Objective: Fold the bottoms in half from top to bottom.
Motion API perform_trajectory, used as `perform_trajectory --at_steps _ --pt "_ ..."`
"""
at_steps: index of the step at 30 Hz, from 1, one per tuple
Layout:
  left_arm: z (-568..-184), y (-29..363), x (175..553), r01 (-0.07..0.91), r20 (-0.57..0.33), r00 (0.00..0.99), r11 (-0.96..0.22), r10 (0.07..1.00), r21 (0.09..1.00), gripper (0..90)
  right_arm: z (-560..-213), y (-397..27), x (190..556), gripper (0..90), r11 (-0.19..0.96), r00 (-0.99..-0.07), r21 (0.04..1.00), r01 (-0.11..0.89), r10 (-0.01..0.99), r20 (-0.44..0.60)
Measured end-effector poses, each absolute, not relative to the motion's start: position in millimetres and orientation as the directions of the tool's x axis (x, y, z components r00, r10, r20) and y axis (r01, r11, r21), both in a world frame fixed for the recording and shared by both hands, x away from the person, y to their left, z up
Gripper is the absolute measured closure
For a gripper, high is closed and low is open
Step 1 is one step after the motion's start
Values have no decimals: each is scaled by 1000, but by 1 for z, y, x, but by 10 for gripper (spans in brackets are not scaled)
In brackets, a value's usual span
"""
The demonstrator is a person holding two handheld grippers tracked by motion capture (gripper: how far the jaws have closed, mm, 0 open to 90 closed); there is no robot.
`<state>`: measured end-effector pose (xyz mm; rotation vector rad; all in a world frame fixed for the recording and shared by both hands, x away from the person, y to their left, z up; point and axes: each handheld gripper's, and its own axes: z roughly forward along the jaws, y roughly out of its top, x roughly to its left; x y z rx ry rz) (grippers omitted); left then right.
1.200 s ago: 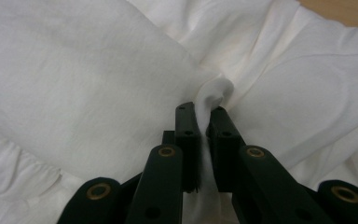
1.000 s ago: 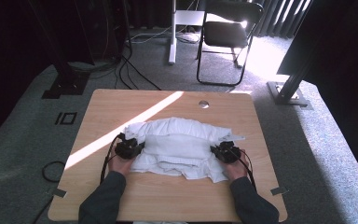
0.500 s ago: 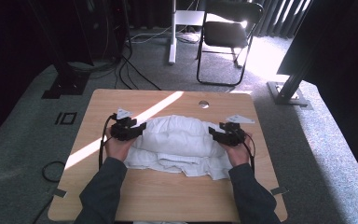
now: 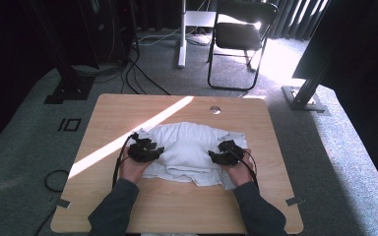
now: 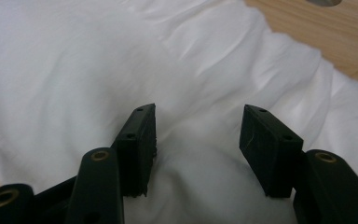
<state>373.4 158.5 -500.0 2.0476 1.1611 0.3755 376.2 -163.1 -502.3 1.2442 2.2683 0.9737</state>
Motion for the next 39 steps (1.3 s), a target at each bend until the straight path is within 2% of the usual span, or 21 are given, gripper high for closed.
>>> perform_trajectory --at_steps 4,6,9,20,27,32,35,37,39 --pt "-518 160 358 622 -68 559 -363 827 694 599 -510 -160 354 465 398 -545 711 580 838 -25" --pt "-527 163 357 642 -95 547 -343 832 686 605 -520 -159 351 474 423 -537 684 595 842 -53" --pt "-538 163 353 643 -82 546 -354 834 679 608 -530 -160 352 479 409 -526 666 624 850 -29" --pt "-543 168 353 633 -103 541 -324 835 703 607 -536 -165 354 478 369 -521 676 638 853 27" --pt "-543 174 356 626 -135 527 -276 839 729 584 -537 -167 356 455 339 -527 730 593 849 33" --pt "-531 183 354 593 -137 527 -247 839 766 530 -543 -171 352 449 305 -525 770 560 850 44" --pt "-517 201 357 563 -136 458 -169 879 809 490 -546 -175 351 446 273 -520 776 569 850 82" --pt "-514 210 363 574 -143 407 -131 902 808 438 -548 -175 351 445 272 -520 776 569 850 83" --pt "-517 223 373 592 -161 376 -103 913 799 341 -548 -174 350 443 278 -522 777 565 850 75"
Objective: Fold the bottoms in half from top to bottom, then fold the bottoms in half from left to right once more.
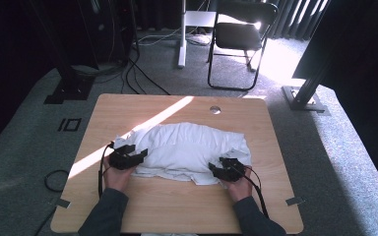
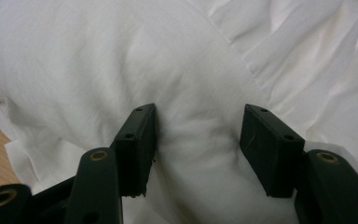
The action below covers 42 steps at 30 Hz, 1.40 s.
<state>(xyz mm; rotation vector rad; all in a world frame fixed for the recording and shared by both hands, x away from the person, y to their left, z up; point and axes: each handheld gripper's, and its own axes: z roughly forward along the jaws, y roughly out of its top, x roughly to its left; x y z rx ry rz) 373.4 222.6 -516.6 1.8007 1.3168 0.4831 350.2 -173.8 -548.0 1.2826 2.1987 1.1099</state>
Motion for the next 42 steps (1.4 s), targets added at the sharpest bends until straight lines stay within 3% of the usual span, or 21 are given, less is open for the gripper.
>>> perform_trajectory --at_steps 4,8,12,15,28,32,36,37,39,42 --pt "-533 238 389 656 -187 273 -40 944 753 218 -549 -173 350 439 286 -523 776 562 850 66" --pt "-544 242 397 681 -208 248 -17 946 732 158 -550 -173 351 434 291 -527 777 559 848 62" --pt "-549 242 401 696 -217 236 -9 947 718 153 -550 -172 351 431 295 -530 778 555 846 57" --pt "-550 243 402 698 -223 230 -1 947 716 102 -551 -172 352 417 299 -537 776 555 841 60" --pt "-552 234 400 687 -137 277 -97 951 720 110 -555 -172 356 378 307 -546 775 552 836 58" --pt "-547 221 394 702 -113 291 -132 950 700 277 -555 -171 356 378 309 -545 776 550 837 52" --pt "-547 227 395 720 -219 325 -90 920 688 701 -555 -172 356 384 311 -549 776 548 834 53" --pt "-548 229 396 725 -238 323 -77 916 685 760 -554 -173 355 391 311 -551 777 547 833 55" --pt "-548 231 396 722 -241 319 -70 917 689 821 -553 -173 355 403 308 -550 778 547 833 56" --pt "-544 240 396 716 -294 298 -9 908 698 839 -549 -178 352 439 289 -533 794 534 844 52"
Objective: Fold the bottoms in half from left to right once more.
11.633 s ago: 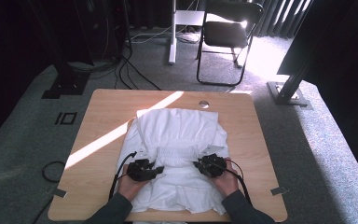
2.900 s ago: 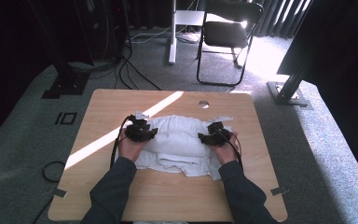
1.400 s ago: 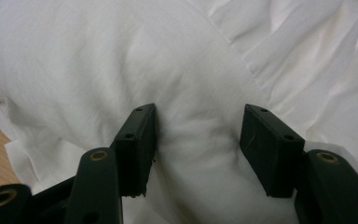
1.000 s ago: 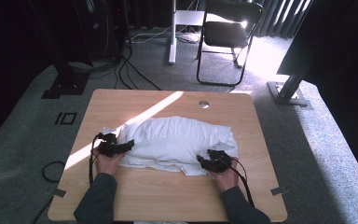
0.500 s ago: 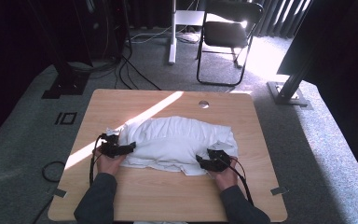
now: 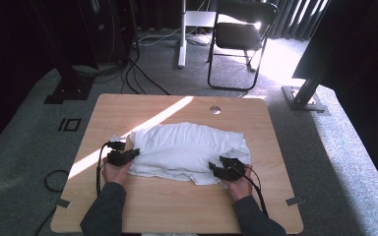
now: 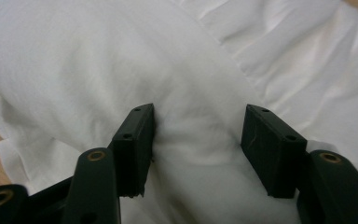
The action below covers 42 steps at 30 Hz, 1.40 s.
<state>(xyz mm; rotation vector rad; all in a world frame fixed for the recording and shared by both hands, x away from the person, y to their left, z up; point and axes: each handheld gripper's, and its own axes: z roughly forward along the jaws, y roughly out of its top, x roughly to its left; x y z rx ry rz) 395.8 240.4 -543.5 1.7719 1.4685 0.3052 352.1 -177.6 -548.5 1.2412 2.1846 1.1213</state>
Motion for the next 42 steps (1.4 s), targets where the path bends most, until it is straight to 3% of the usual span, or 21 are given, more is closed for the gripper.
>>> perform_trajectory --at_steps 9,14,19,26,33,42 --pt "-521 254 389 666 -289 314 7 904 746 846 -537 -192 343 464 263 -433 814 518 901 -16" --pt "-507 255 387 635 -296 329 23 897 772 847 -513 -175 349 458 235 -507 865 444 862 26" --pt "-491 253 386 603 -293 359 20 886 798 849 -501 -134 370 407 308 -583 857 413 812 -11" --pt "-462 249 386 540 -300 407 38 863 841 858 -530 -97 391 392 395 -621 784 479 783 -16" --pt "-434 234 388 485 -285 465 29 838 874 860 -544 -87 394 399 373 -619 778 505 785 25" --pt "-400 186 388 401 -223 587 -39 778 915 862 -549 -52 397 436 334 -630 789 516 772 86"
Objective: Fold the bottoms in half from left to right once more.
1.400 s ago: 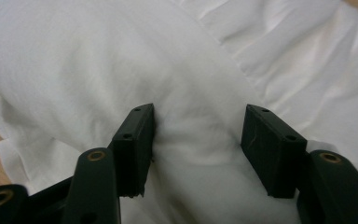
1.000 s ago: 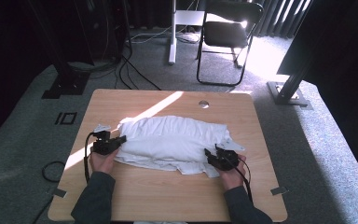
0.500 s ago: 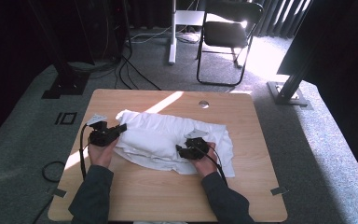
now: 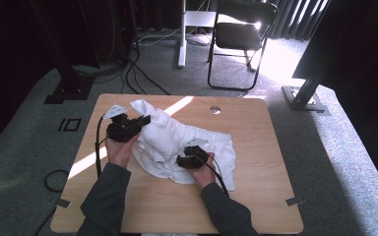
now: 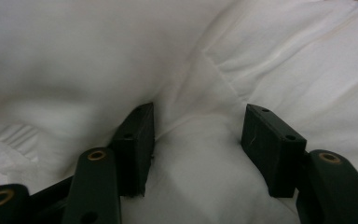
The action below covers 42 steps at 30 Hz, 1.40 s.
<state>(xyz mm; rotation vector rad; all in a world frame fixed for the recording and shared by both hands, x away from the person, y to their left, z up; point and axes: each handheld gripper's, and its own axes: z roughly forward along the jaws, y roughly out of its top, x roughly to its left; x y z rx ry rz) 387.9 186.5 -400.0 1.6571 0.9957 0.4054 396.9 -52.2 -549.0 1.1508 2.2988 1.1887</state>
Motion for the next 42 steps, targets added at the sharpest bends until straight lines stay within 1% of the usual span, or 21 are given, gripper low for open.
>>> perform_trajectory --at_steps 1,3,5,8,9,11,14,15,16,23,25,26,27,28,29,30,31,32,33,36,42 --pt "-400 181 388 394 -210 595 -55 776 917 862 -548 -38 396 435 339 -637 790 511 766 84" --pt "-402 170 390 395 -185 609 -93 772 914 861 -547 -33 396 433 343 -651 788 511 753 94" --pt "-406 165 391 400 -172 611 -113 773 910 861 -541 -30 395 387 354 -680 784 510 724 116" --pt "-409 165 390 401 -177 615 -111 768 909 861 -522 -47 382 315 333 -703 834 440 705 89" --pt "-410 166 390 403 -178 613 -111 769 908 861 -512 -68 376 297 333 -677 863 380 736 14" --pt "-410 167 390 406 -177 612 -113 771 907 861 -512 -78 376 294 333 -657 862 381 754 -1" --pt "-410 162 388 401 -171 620 -122 766 908 861 -529 -98 388 284 353 -603 808 472 798 5" --pt "-410 160 387 399 -170 625 -124 762 908 861 -543 -98 395 283 349 -605 773 531 794 57" --pt "-409 157 386 394 -166 632 -130 757 910 861 -549 -95 396 295 355 -608 765 537 792 60" --pt "-404 134 384 376 -134 670 -178 730 909 861 -554 -72 397 324 365 -628 761 536 775 71" --pt "-409 121 384 372 -101 682 -225 725 900 861 -553 -59 396 320 403 -686 757 514 723 81" --pt "-415 116 384 376 -90 690 -249 718 893 861 -545 -65 392 291 403 -700 766 501 709 85" --pt "-415 116 384 376 -90 690 -249 718 893 861 -545 -65 392 291 403 -700 766 501 709 85" --pt "-418 114 383 376 -90 694 -254 714 891 860 -534 -86 383 292 361 -682 804 472 727 74" --pt "-421 113 382 377 -90 701 -260 708 889 860 -534 -86 383 292 361 -682 804 472 727 74" --pt "-424 111 382 380 -95 707 -263 701 887 860 -529 -101 380 306 331 -657 820 468 750 72" --pt "-427 109 381 383 -100 711 -263 696 886 860 -523 -129 380 331 312 -579 819 481 815 30" --pt "-430 106 380 387 -104 714 -267 693 883 860 -523 -129 380 331 312 -579 819 481 815 30" --pt "-433 102 379 387 -105 720 -271 686 881 860 -525 -149 384 332 311 -529 791 527 848 19" --pt "-445 88 371 381 -101 746 -297 658 876 859 -535 -163 388 333 326 -516 767 552 857 7" --pt "-464 70 360 377 -98 783 -343 614 860 858 -552 -153 400 350 387 -522 718 578 852 -39"
